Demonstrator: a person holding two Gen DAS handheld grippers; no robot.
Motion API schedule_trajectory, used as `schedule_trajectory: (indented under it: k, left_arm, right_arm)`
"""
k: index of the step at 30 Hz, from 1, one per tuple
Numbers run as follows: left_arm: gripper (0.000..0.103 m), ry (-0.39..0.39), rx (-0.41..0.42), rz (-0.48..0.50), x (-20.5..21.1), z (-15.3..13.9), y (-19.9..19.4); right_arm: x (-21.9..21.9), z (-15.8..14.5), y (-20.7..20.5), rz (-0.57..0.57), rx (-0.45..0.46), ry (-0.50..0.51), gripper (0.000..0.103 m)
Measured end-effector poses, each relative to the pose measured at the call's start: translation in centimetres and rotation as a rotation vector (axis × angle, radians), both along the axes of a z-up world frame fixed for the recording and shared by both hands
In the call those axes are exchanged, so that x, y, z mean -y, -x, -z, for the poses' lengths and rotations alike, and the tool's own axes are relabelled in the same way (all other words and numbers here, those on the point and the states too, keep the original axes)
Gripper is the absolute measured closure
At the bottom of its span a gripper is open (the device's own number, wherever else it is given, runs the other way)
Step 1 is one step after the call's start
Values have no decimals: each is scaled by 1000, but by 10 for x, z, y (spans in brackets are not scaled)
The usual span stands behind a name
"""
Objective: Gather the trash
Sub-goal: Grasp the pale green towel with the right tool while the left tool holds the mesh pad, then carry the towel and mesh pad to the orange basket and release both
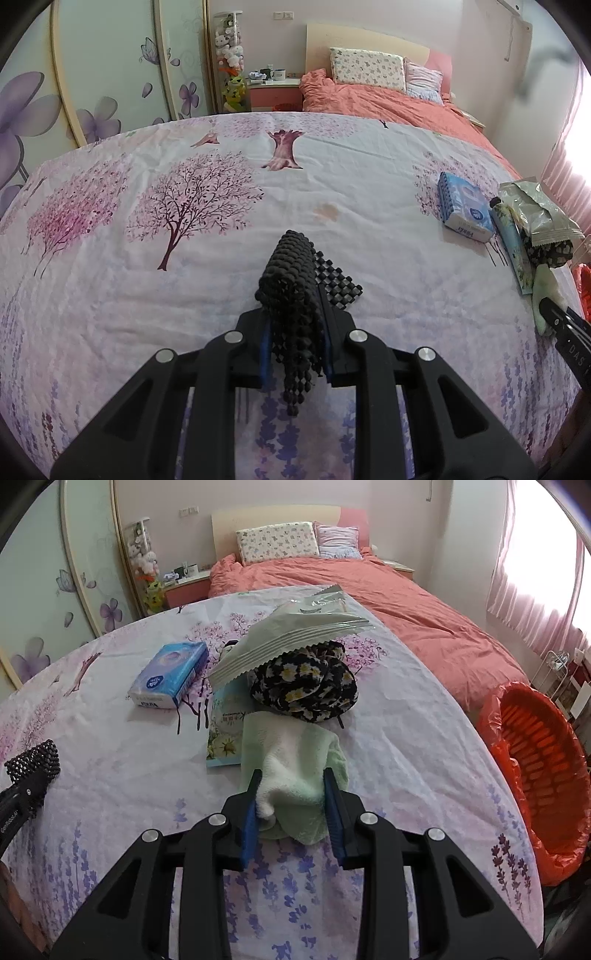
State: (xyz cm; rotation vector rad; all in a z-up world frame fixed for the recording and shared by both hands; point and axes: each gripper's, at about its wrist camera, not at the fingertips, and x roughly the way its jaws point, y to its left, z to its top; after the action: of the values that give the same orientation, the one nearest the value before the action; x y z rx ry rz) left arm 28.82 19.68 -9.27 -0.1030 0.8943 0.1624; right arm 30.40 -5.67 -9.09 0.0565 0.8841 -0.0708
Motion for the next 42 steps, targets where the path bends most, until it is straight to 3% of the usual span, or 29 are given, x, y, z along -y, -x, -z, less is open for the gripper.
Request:
schedule_trajectory:
  k: [32, 36, 42]
  left_arm:
    - [80, -1, 1, 0, 1, 0, 0]
    - [88, 37, 12, 37, -1, -1, 4]
    - [91, 82, 66, 97, 2, -14, 22]
  right_arm:
    - [5, 0, -3, -4, 1, -18, 70]
    - [6, -7, 6, -68, 44, -34, 86]
    - [24, -24, 31, -112, 118, -81, 90]
